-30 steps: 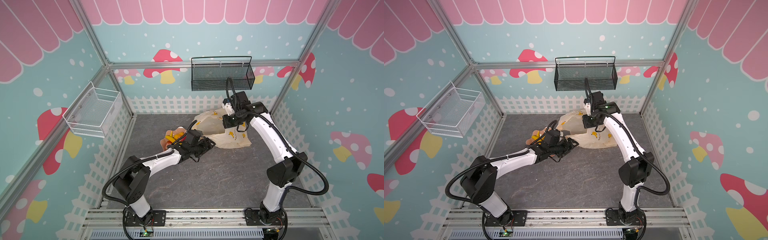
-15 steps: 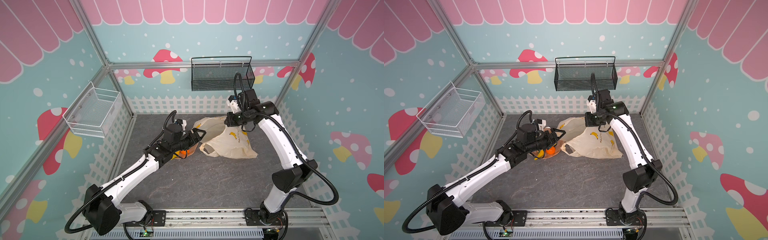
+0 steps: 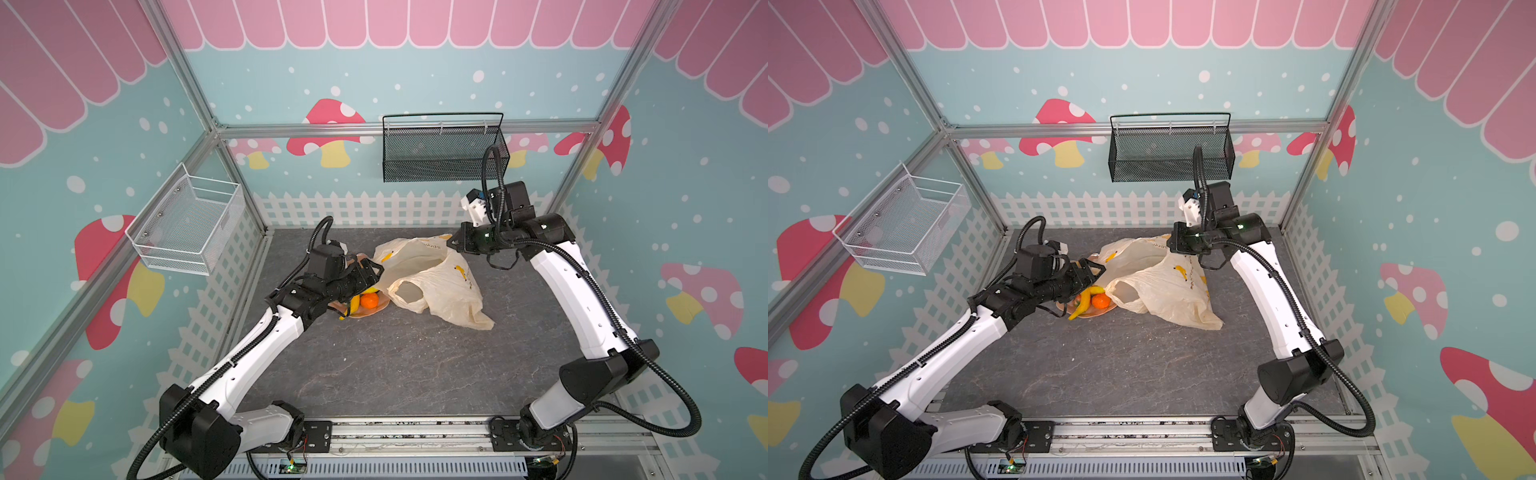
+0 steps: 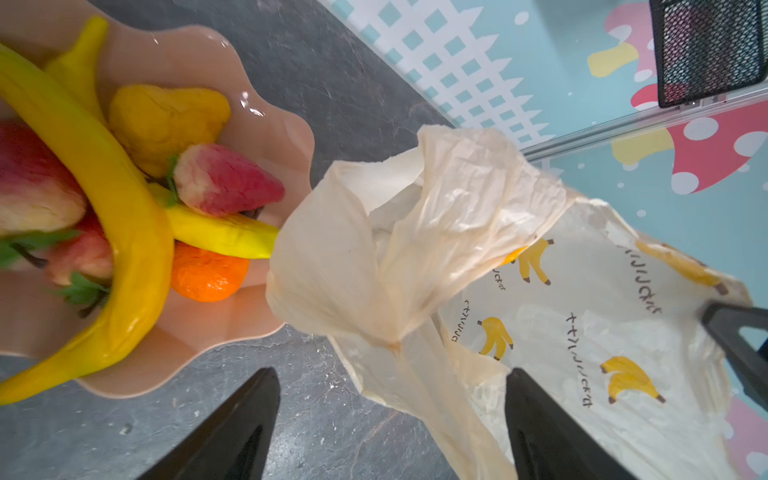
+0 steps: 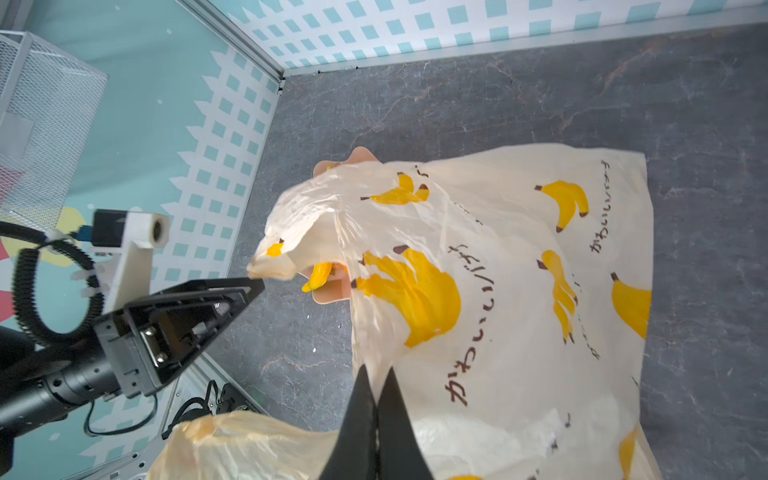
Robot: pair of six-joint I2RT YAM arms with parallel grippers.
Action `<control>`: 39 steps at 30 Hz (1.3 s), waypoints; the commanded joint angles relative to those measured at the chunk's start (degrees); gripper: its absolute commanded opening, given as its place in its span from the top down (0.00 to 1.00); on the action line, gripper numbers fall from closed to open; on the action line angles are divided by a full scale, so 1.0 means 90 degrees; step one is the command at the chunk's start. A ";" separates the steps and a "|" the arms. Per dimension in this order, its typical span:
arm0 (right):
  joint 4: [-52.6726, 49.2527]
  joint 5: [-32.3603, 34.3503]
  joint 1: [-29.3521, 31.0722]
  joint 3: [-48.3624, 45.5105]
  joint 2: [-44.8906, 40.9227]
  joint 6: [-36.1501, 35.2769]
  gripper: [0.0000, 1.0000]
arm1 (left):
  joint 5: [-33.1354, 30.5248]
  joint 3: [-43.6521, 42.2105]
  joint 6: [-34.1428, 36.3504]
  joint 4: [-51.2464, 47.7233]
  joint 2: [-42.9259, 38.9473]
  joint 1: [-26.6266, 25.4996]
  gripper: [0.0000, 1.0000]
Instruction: Place the fruits into the plastic bag
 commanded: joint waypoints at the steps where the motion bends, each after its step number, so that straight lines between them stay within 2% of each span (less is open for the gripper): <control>1: 0.0714 0.0074 -0.0084 -0.0498 -0.0345 0.0656 1.00 | -0.0063 0.0451 0.0703 -0.0747 -0.0186 0.0052 0.13; 8: 0.2022 0.0610 -0.0168 -0.2016 -0.1193 0.1642 1.00 | -0.0078 0.0755 0.0879 -0.1011 -0.0150 0.0049 0.10; 12: 0.2884 0.0491 -0.0569 -0.2727 -0.1462 0.2094 1.00 | 0.0003 0.1009 0.0960 -0.1009 0.0020 0.0058 0.09; 22: 0.3622 0.0114 -0.0848 -0.3106 -0.1308 0.2501 1.00 | -0.0096 0.0913 0.1332 -0.1146 0.0165 0.0265 0.10; 25: 0.3764 -0.0030 -0.0848 -0.3161 -0.1271 0.2584 1.00 | 0.0091 0.0734 0.1543 -0.1136 0.0153 0.0213 0.10; 28: 0.3743 -0.0044 -0.0848 -0.3214 -0.1276 0.2560 1.00 | 0.0154 0.0690 0.1853 -0.0959 0.0219 -0.0207 0.10; 32: 0.3744 -0.0193 -0.0848 -0.3326 -0.1298 0.2579 1.00 | -0.0410 0.0959 0.2226 -0.0738 0.0778 -0.1091 0.07; 34: 0.3737 -0.0240 -0.0842 -0.3358 -0.1323 0.2574 1.00 | -0.0439 0.1196 0.2173 -0.0701 0.1228 -0.1230 0.08; 39: 0.3563 -0.0409 -0.0848 -0.3365 -0.1418 0.2415 1.00 | -0.1387 0.1850 0.2201 -0.0738 0.2147 -0.1248 0.07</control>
